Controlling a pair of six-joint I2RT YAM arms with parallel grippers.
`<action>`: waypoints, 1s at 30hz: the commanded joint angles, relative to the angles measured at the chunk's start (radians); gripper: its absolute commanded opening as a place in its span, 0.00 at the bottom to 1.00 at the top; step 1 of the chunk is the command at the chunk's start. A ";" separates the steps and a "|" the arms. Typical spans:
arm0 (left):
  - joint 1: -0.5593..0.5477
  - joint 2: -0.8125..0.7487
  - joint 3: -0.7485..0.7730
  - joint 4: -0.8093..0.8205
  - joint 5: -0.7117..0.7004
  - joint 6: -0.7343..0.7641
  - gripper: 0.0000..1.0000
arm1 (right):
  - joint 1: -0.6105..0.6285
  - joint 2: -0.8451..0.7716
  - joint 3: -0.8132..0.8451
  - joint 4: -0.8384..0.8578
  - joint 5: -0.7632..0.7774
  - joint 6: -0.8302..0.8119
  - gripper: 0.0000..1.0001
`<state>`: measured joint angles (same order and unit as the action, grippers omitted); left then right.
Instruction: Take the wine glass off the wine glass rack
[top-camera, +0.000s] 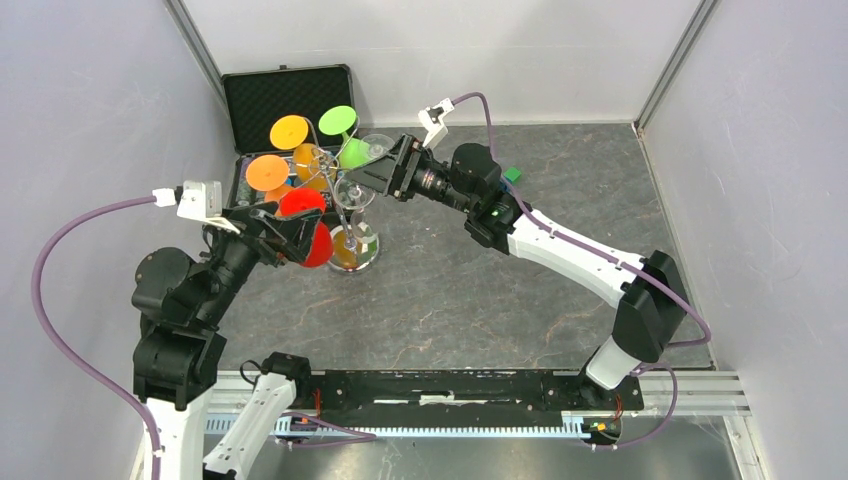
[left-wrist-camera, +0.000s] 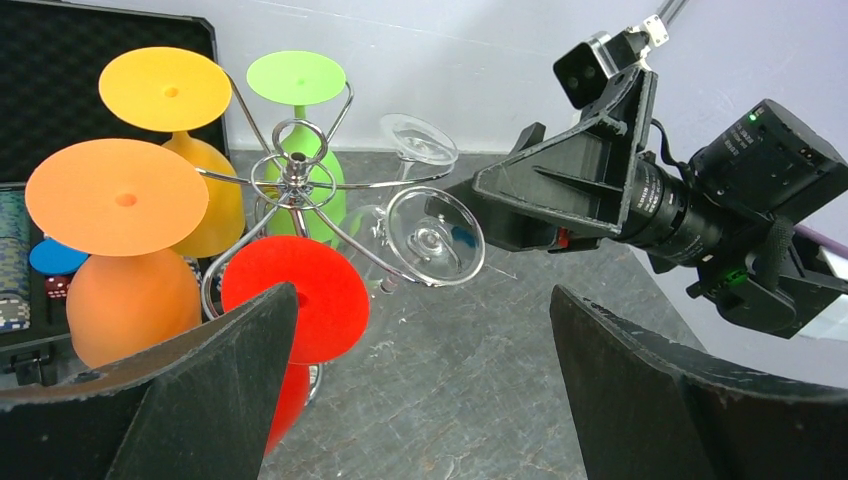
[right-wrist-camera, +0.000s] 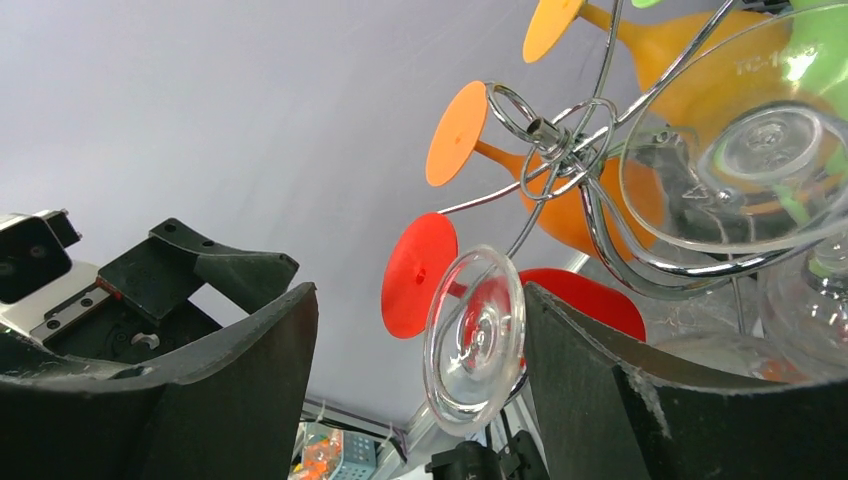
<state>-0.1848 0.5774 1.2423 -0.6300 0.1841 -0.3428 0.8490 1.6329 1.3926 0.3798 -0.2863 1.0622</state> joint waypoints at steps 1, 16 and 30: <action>-0.001 -0.010 -0.012 0.016 -0.018 0.044 1.00 | 0.004 -0.003 0.062 -0.164 0.007 0.005 0.78; -0.004 -0.014 -0.018 0.015 -0.029 0.044 1.00 | 0.004 -0.035 0.024 -0.494 0.390 0.152 0.36; -0.004 -0.008 -0.017 0.015 -0.031 0.044 1.00 | 0.005 -0.157 -0.021 -0.495 0.525 0.078 0.60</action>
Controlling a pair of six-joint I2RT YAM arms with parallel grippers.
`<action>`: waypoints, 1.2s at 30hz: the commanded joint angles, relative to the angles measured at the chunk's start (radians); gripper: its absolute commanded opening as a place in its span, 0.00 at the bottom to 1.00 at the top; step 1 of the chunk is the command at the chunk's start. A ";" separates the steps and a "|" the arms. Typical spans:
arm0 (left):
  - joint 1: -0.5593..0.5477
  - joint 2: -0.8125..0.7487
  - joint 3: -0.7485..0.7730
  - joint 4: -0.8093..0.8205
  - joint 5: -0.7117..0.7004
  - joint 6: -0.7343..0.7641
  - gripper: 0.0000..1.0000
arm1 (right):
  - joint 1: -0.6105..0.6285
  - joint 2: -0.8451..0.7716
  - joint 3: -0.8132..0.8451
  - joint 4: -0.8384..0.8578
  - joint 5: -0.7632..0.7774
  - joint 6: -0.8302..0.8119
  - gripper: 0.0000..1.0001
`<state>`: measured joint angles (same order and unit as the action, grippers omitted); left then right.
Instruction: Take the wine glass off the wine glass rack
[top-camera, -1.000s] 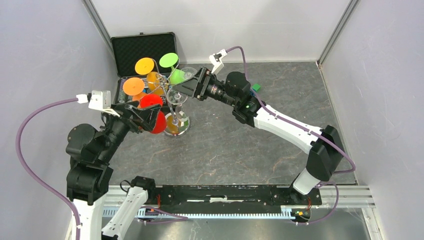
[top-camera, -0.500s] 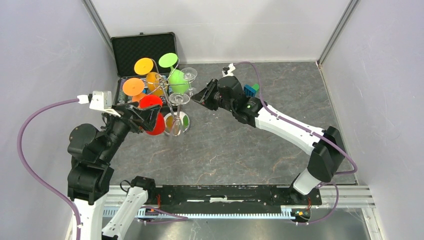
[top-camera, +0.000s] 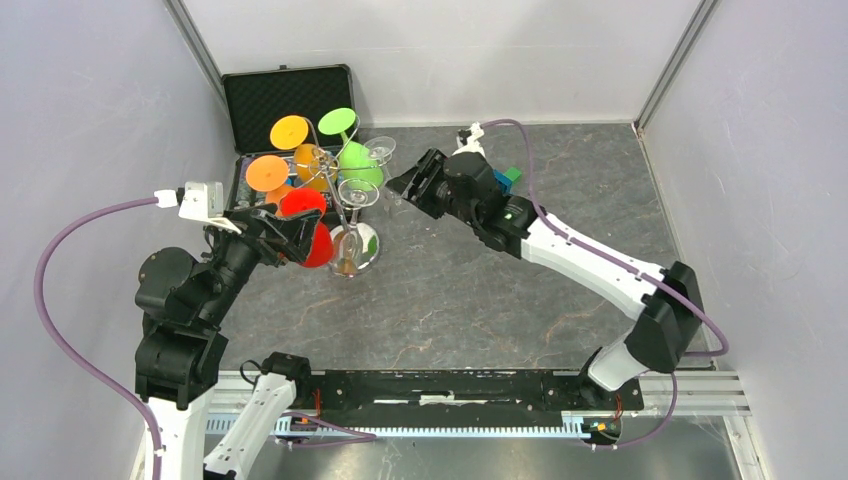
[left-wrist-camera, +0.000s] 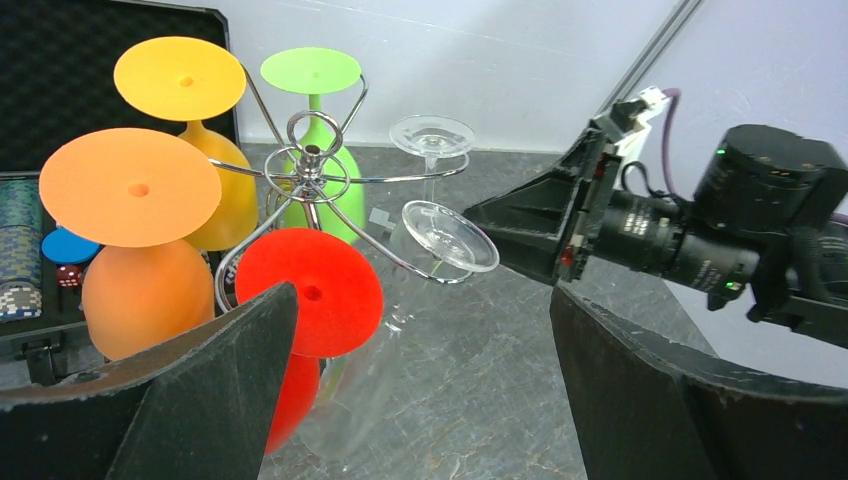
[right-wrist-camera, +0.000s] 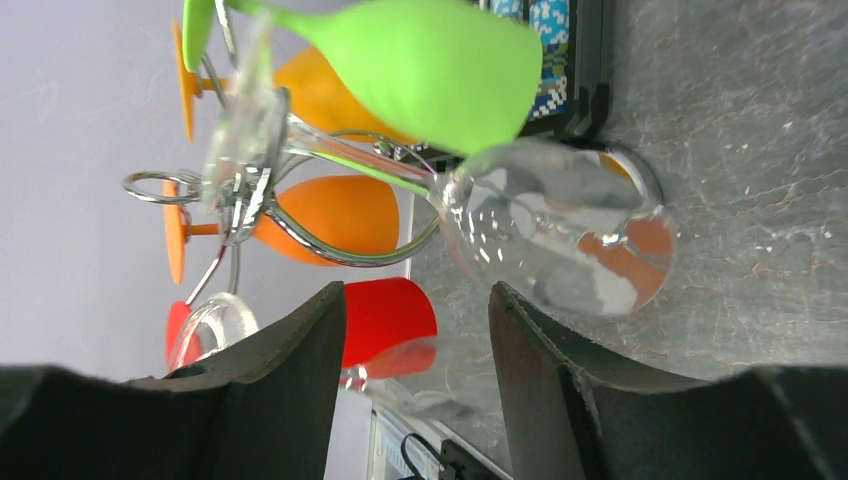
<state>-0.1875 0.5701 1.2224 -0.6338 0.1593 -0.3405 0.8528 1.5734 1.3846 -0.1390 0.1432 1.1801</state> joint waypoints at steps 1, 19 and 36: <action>-0.001 0.000 0.002 0.019 -0.006 0.043 1.00 | 0.000 -0.109 -0.016 0.024 0.104 -0.049 0.61; -0.001 0.007 0.006 0.021 -0.003 0.044 1.00 | 0.000 -0.127 -0.075 0.337 -0.301 -0.079 0.85; -0.001 0.008 -0.004 0.025 0.006 0.038 1.00 | 0.001 -0.039 -0.024 0.280 -0.271 -0.042 0.76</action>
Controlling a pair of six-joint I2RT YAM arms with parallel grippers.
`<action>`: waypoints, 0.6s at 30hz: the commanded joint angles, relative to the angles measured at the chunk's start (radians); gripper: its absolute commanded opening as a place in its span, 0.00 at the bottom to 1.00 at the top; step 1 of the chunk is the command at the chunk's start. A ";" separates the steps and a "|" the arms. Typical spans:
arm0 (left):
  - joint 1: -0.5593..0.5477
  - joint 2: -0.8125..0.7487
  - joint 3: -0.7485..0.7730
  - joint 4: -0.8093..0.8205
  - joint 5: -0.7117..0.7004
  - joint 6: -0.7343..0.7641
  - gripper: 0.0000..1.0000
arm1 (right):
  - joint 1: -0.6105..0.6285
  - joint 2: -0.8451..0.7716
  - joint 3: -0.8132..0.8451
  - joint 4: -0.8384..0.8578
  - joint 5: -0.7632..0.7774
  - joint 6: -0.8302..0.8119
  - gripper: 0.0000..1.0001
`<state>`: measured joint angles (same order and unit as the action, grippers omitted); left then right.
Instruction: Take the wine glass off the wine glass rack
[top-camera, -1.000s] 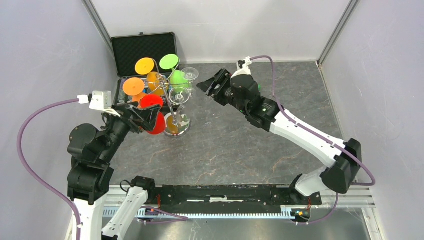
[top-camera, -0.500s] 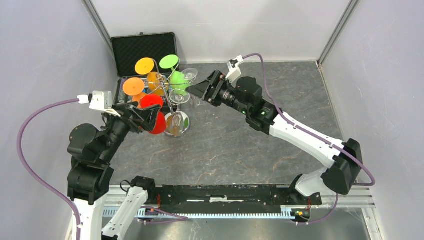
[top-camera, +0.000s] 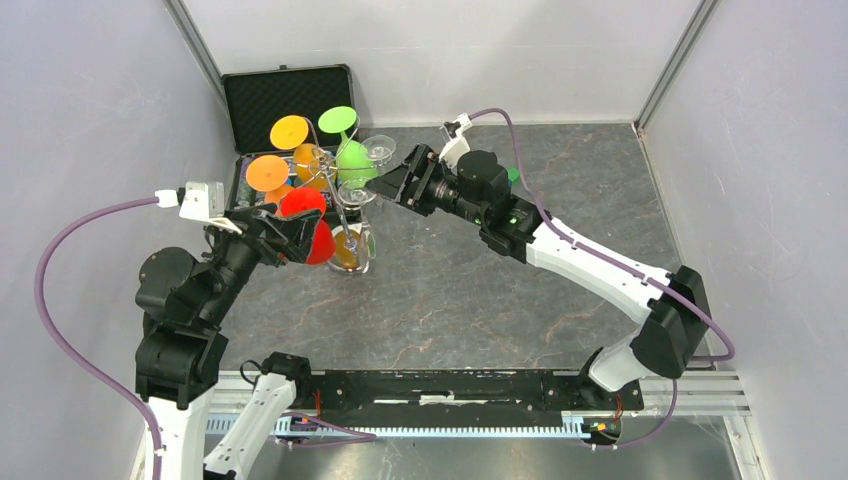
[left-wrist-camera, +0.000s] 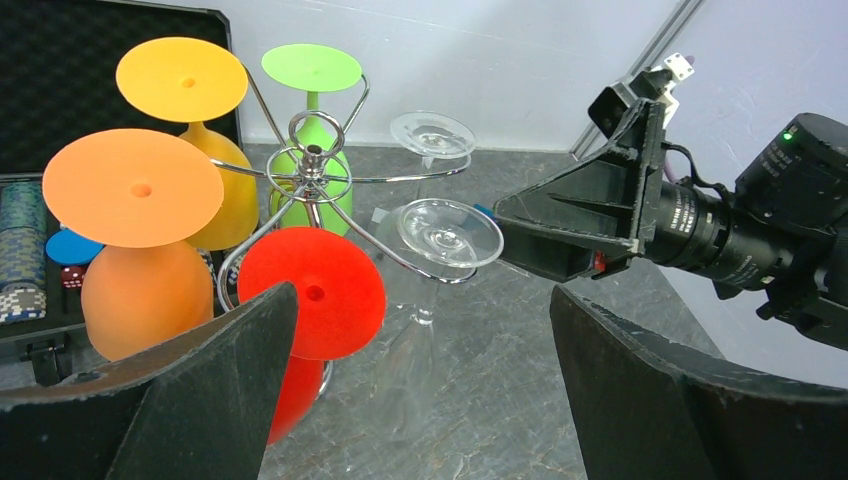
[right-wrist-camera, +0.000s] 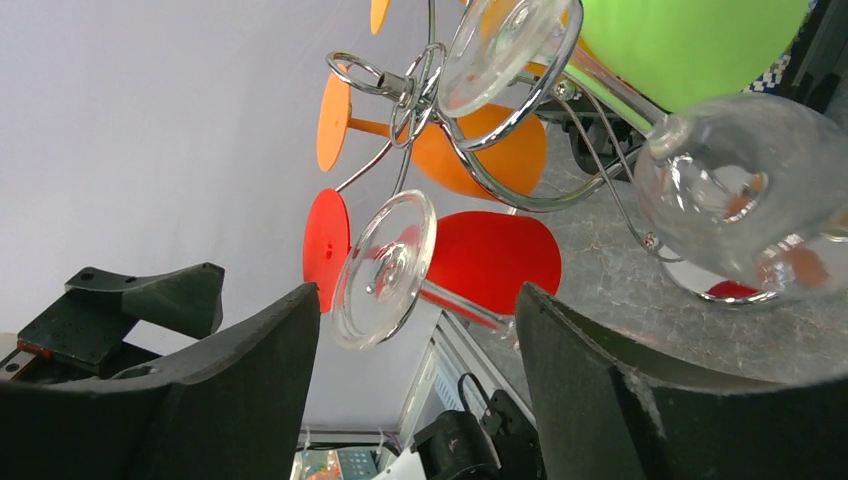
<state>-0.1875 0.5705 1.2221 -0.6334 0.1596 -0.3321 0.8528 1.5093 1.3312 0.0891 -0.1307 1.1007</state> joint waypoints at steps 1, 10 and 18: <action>-0.001 0.006 -0.006 0.026 0.006 0.030 1.00 | 0.001 0.033 0.029 0.064 0.000 0.047 0.74; -0.001 0.009 -0.012 0.031 0.004 0.030 1.00 | 0.003 0.103 0.092 0.071 -0.016 0.094 0.51; -0.002 0.003 -0.017 0.031 0.001 0.033 1.00 | 0.008 0.091 0.097 0.046 0.015 0.100 0.24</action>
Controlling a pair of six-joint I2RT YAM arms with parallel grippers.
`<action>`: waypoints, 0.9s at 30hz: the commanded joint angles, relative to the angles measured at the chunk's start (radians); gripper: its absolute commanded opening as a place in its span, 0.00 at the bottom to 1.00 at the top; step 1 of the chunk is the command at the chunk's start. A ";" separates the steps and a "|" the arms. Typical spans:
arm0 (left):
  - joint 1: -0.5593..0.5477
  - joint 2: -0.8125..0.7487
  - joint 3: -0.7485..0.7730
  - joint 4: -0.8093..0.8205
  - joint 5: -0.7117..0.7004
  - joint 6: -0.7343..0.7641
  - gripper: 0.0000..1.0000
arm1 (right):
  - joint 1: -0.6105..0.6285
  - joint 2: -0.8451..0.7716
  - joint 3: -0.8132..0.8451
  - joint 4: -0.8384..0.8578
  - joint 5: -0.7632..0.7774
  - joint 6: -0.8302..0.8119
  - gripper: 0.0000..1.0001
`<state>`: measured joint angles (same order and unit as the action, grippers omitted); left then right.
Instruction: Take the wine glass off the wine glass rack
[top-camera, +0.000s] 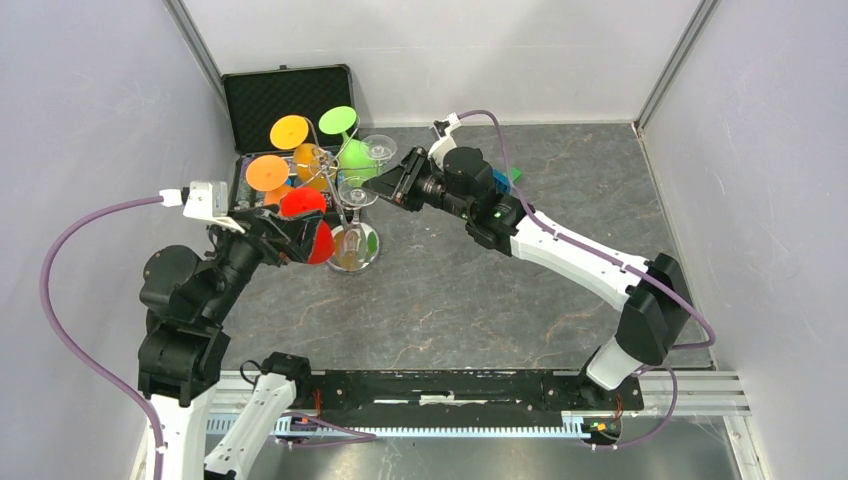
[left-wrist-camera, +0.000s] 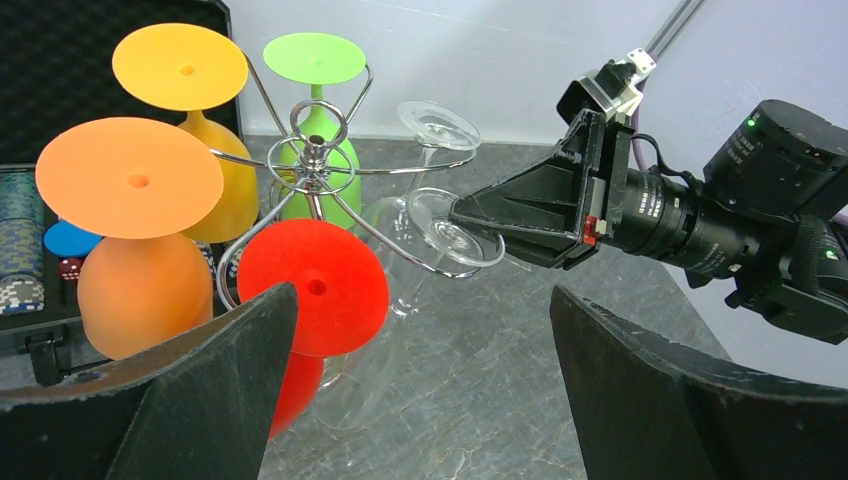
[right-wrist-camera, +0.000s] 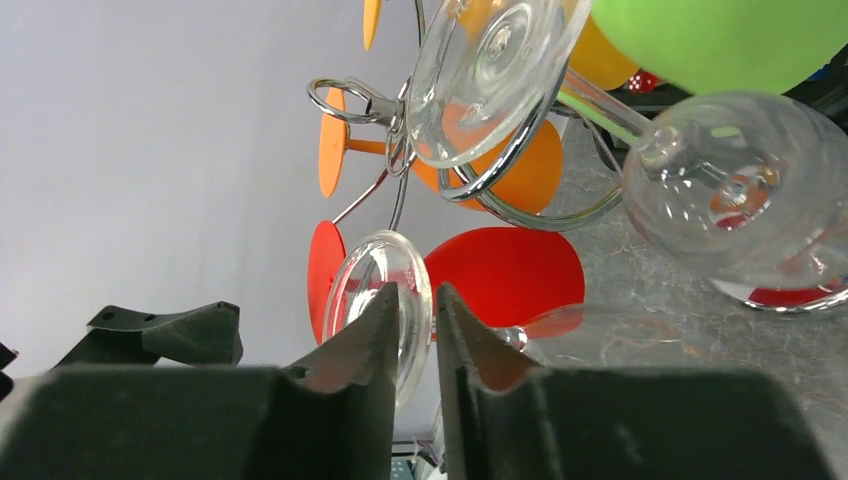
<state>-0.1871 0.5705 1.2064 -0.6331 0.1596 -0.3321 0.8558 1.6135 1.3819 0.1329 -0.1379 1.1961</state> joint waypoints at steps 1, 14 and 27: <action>-0.002 0.003 -0.002 0.031 0.001 0.033 1.00 | 0.005 -0.017 0.046 -0.006 0.024 0.003 0.20; -0.002 0.006 0.004 0.032 0.003 0.028 1.00 | 0.007 -0.075 0.041 -0.043 0.063 0.001 0.00; -0.002 0.011 0.001 0.034 0.006 0.022 1.00 | 0.058 -0.110 0.055 -0.075 0.074 0.002 0.00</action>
<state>-0.1875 0.5720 1.2041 -0.6327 0.1596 -0.3321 0.8906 1.5467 1.3979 0.0429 -0.0776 1.2068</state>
